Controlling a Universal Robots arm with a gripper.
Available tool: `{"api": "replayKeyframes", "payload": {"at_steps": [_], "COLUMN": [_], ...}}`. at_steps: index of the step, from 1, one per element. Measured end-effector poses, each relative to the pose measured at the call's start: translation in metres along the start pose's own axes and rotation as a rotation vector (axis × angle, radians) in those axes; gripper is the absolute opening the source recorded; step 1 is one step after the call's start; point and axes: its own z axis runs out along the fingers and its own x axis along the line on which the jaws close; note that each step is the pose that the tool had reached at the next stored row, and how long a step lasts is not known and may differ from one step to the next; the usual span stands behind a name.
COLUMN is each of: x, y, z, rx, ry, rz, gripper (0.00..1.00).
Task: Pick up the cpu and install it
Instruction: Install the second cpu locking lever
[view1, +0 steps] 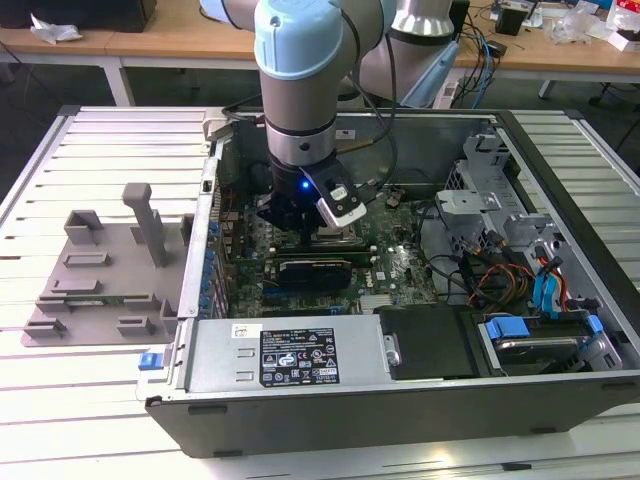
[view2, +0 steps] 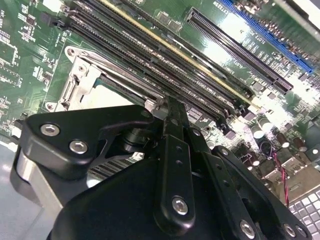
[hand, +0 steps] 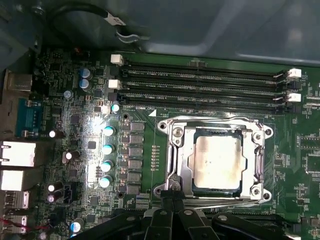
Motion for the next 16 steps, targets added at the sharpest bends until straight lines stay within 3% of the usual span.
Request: {"api": "replayKeyframes", "payload": {"at_steps": [6,11,16], "x": [-0.0001,0.0004,0.0001], "y": [-0.0045,-0.0139,-0.0166], "z": [-0.0024,-0.0034,-0.0039], "rx": [-0.0016,-0.0014,-0.0049], "ry": [0.0,0.0001,-0.0001], "rz": [0.0,0.0,0.0], "gripper": [0.11,0.11,0.11]}}
